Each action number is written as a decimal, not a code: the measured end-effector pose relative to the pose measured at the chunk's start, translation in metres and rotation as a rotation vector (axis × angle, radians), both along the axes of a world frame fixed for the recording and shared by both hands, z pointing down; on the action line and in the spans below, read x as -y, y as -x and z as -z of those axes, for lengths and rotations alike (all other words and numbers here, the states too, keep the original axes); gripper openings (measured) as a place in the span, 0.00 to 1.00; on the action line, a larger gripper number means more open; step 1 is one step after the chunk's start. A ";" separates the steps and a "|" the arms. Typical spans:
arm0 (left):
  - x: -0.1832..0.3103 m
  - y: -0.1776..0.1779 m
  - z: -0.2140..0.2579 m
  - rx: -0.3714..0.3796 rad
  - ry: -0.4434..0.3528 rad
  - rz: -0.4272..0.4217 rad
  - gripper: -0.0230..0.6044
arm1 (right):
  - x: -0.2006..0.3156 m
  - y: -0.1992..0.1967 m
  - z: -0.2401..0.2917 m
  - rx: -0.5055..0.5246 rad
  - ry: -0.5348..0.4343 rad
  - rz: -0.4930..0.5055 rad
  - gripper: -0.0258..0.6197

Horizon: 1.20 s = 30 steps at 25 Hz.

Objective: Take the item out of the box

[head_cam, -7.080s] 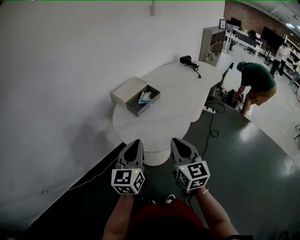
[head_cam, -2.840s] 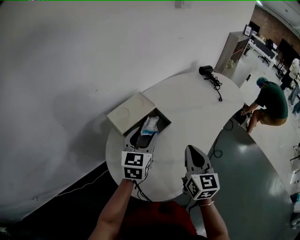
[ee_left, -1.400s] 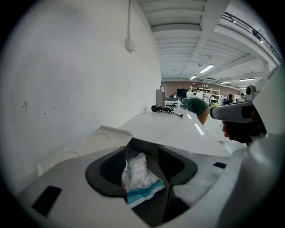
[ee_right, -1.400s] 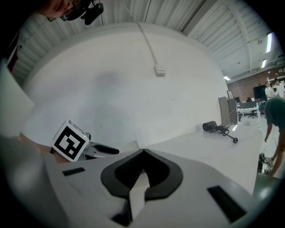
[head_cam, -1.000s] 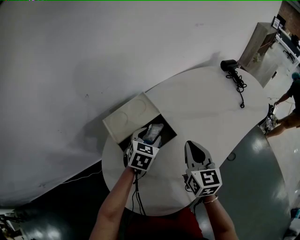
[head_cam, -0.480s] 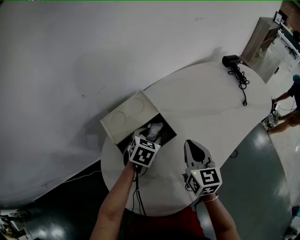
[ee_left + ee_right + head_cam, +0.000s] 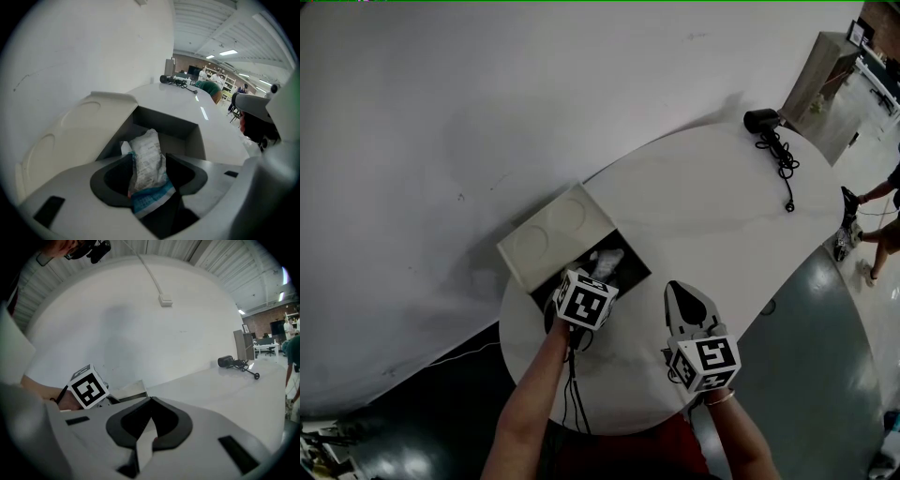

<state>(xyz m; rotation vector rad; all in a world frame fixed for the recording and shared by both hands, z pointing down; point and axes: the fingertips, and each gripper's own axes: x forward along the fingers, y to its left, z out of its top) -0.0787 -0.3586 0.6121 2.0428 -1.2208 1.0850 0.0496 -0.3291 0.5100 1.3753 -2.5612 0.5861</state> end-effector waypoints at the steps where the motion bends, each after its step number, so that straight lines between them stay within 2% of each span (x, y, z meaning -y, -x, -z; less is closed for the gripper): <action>1: 0.000 0.000 -0.001 0.017 0.002 -0.006 0.39 | 0.000 0.000 -0.001 0.000 0.000 -0.001 0.06; 5: 0.000 -0.003 -0.006 0.087 0.009 -0.037 0.39 | 0.000 -0.001 -0.004 0.000 0.006 -0.004 0.06; 8: 0.000 -0.006 -0.007 0.103 0.008 -0.058 0.38 | -0.001 0.000 -0.003 0.002 0.007 -0.005 0.06; 10: -0.001 -0.007 -0.007 0.108 0.004 -0.070 0.33 | -0.002 0.001 -0.002 0.004 0.005 -0.004 0.06; 13: -0.001 -0.006 -0.006 0.099 -0.001 -0.066 0.27 | -0.003 0.001 -0.001 0.005 0.004 -0.003 0.06; 19: -0.002 -0.008 -0.002 0.077 -0.020 -0.059 0.25 | -0.006 0.001 0.003 0.002 0.001 -0.003 0.06; 27: 0.002 -0.010 0.025 0.069 -0.113 -0.057 0.25 | -0.007 0.001 0.011 0.001 -0.015 -0.001 0.06; 30: 0.003 -0.011 0.037 0.038 -0.147 -0.041 0.25 | -0.008 0.001 0.016 0.001 -0.023 -0.004 0.06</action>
